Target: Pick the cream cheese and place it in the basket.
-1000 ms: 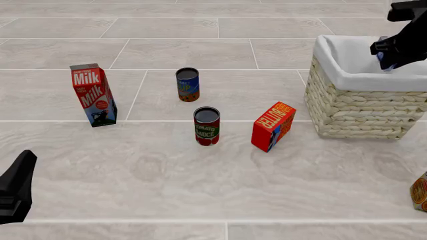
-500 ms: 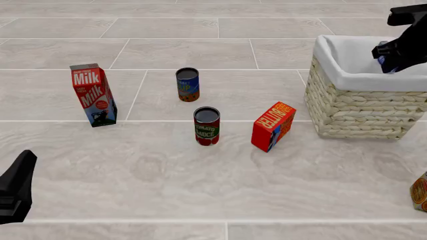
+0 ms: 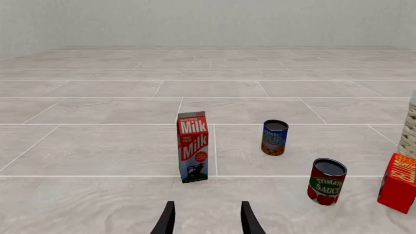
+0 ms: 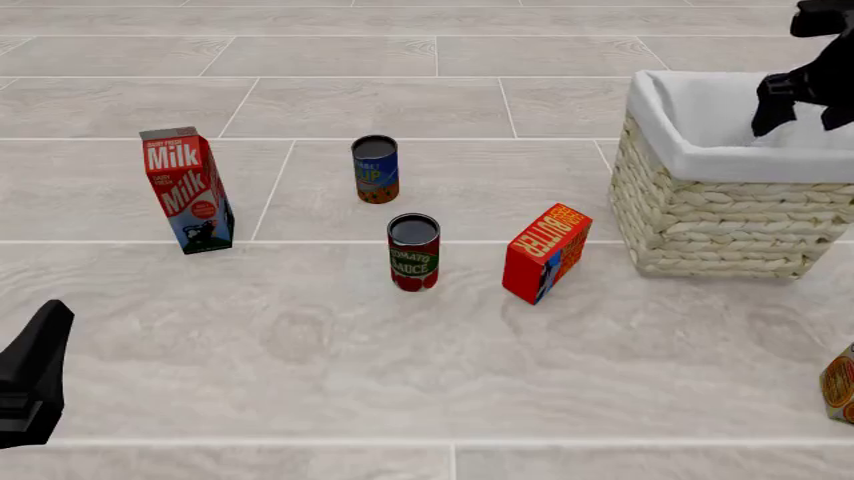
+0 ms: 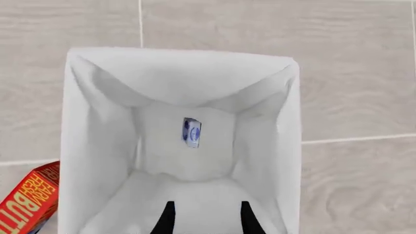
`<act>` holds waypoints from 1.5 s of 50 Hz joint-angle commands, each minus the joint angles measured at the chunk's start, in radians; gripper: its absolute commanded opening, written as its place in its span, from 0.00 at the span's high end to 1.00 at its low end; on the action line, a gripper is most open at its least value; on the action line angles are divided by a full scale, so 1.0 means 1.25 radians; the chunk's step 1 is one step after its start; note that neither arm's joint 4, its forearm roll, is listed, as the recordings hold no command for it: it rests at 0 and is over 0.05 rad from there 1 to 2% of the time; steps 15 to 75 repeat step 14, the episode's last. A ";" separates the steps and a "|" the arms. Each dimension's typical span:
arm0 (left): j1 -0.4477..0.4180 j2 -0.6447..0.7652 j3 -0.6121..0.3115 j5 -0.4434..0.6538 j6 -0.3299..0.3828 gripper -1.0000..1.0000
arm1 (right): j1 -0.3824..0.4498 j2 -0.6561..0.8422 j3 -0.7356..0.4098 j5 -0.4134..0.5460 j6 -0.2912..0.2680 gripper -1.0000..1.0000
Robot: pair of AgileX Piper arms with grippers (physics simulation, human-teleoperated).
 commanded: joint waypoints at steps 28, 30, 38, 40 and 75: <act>0.000 0.000 0.000 0.000 0.000 0.00 | 0.032 -0.139 0.046 -0.009 0.066 0.00; 0.000 0.000 0.000 0.000 0.000 0.00 | 0.032 -0.139 0.046 -0.009 0.066 0.00; 0.000 0.000 0.000 0.000 0.000 0.00 | 0.032 -0.139 0.046 -0.009 0.066 0.00; 0.000 0.000 0.000 0.000 0.000 0.00 | 0.032 -0.139 0.046 -0.009 0.066 0.00; 0.000 0.000 0.000 0.000 0.000 0.00 | 0.032 -0.139 0.046 -0.009 0.066 0.00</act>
